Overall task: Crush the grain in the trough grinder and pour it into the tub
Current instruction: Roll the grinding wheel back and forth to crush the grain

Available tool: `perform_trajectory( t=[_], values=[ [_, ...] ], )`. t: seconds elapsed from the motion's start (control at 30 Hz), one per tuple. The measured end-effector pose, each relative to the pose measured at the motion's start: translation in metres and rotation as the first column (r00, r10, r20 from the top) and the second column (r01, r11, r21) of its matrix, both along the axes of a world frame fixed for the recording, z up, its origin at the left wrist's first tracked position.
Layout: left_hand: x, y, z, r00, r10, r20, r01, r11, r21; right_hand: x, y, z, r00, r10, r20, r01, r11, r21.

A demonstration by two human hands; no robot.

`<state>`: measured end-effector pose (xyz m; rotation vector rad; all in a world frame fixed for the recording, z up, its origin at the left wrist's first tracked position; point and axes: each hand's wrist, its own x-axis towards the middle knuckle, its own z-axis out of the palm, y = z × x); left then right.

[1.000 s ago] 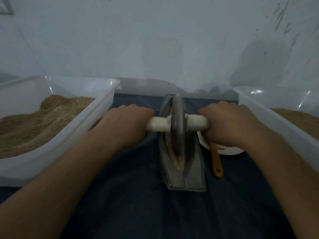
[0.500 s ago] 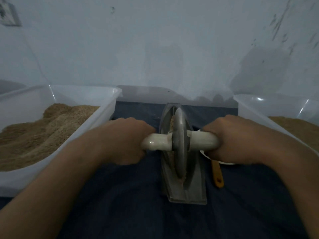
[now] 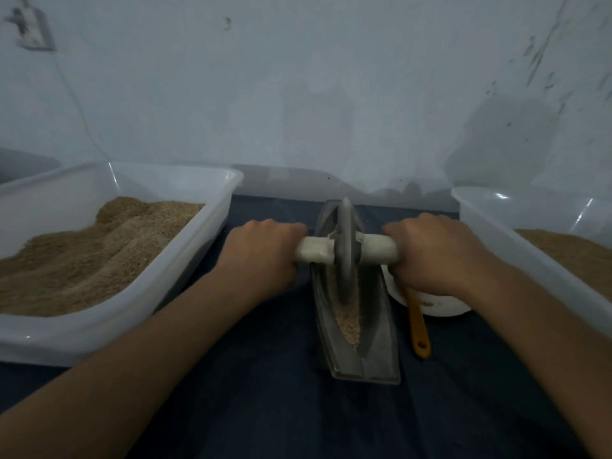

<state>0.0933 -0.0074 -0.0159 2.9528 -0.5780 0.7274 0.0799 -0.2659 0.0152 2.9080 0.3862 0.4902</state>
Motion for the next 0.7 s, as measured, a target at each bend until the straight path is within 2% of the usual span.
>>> perform_trajectory(
  t=[0.1,0.13,0.2,0.27,0.33,0.43,0.5,0.57,0.6,0.7],
  values=[
    [-0.026,0.011,0.006,0.989,-0.074,-0.131,0.078,0.997,0.023,-0.022,-0.002,0.015,0.94,-0.004,-0.341,0.025,0.998,0.057],
    [-0.028,0.012,0.008,0.981,-0.073,-0.18,0.08,0.996,0.028,-0.023,0.0,0.017,0.918,-0.012,-0.396,0.036,0.998,0.054],
    [-0.021,0.011,0.015,0.961,-0.042,-0.273,0.055,0.998,0.041,-0.019,0.005,0.019,0.91,-0.048,-0.412,0.066,0.997,0.029],
    [-0.005,0.004,0.015,0.967,0.008,-0.255,0.003,0.999,0.044,-0.006,0.01,0.016,0.947,-0.1,-0.304,0.106,0.994,0.003],
    [0.012,-0.006,0.009,0.988,0.078,-0.131,-0.073,0.996,0.044,0.006,0.013,0.006,0.986,-0.136,-0.097,0.137,0.991,0.007],
    [0.026,-0.019,0.003,0.985,0.15,0.085,-0.154,0.987,0.044,0.014,0.015,-0.014,0.973,-0.119,0.196,0.111,0.992,0.053],
    [0.024,-0.018,0.002,0.985,0.134,0.105,-0.14,0.989,0.054,0.012,0.013,-0.019,0.968,-0.101,0.229,0.09,0.994,0.06],
    [0.014,-0.011,0.008,0.997,0.079,-0.026,-0.077,0.996,0.047,0.006,0.009,-0.011,0.99,-0.077,0.12,0.074,0.997,0.033],
    [0.008,-0.006,0.013,0.99,0.047,-0.13,-0.042,0.998,0.044,0.002,0.007,-0.003,0.998,-0.069,0.012,0.069,0.998,0.013],
    [-0.009,0.008,0.031,0.89,-0.054,-0.454,0.064,0.998,0.006,-0.014,0.006,0.018,0.945,-0.062,-0.321,0.07,0.997,0.014]
  ],
)
